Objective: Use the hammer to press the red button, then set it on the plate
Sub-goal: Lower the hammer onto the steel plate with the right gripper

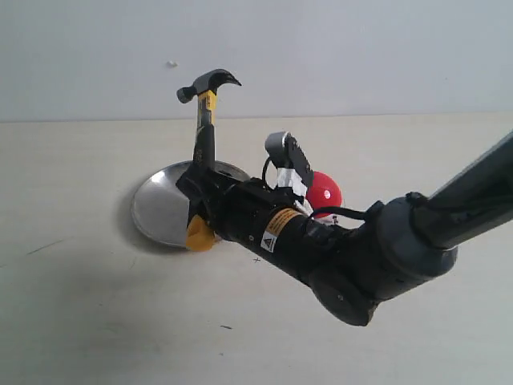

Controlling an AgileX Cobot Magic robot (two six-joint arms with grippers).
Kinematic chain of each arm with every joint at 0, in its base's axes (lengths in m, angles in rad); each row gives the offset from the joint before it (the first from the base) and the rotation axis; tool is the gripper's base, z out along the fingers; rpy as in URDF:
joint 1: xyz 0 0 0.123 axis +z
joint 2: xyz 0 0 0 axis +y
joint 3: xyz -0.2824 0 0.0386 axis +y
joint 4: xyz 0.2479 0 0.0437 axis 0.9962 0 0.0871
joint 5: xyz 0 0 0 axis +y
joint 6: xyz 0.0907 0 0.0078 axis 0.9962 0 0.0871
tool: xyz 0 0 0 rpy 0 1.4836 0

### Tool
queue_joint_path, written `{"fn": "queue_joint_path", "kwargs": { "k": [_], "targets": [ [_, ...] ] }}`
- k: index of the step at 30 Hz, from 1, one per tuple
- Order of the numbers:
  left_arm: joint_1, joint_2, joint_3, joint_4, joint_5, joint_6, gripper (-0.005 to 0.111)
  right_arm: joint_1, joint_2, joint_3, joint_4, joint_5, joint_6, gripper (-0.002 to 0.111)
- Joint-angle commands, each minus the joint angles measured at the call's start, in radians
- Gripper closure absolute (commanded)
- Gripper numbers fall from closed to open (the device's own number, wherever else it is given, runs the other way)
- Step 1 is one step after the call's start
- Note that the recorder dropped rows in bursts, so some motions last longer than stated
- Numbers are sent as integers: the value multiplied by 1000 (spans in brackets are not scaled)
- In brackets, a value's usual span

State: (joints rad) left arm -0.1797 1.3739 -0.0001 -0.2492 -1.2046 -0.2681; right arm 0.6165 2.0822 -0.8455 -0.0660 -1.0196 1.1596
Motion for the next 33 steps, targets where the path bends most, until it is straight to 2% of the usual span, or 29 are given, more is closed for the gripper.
{"fn": "queue_joint_path", "kwargs": {
  "k": [1, 10, 33],
  "targets": [
    [-7, -4, 0, 10, -16, -5, 107, -3, 73, -11, 28, -161, 24, 108],
    [-7, -4, 0, 28, -16, -5, 107, -3, 140, -148, 3, -78, 124, 108],
    [-7, -4, 0, 31, -16, -5, 107, -3, 199, -162, -10, -24, 282, 108]
  ]
}}
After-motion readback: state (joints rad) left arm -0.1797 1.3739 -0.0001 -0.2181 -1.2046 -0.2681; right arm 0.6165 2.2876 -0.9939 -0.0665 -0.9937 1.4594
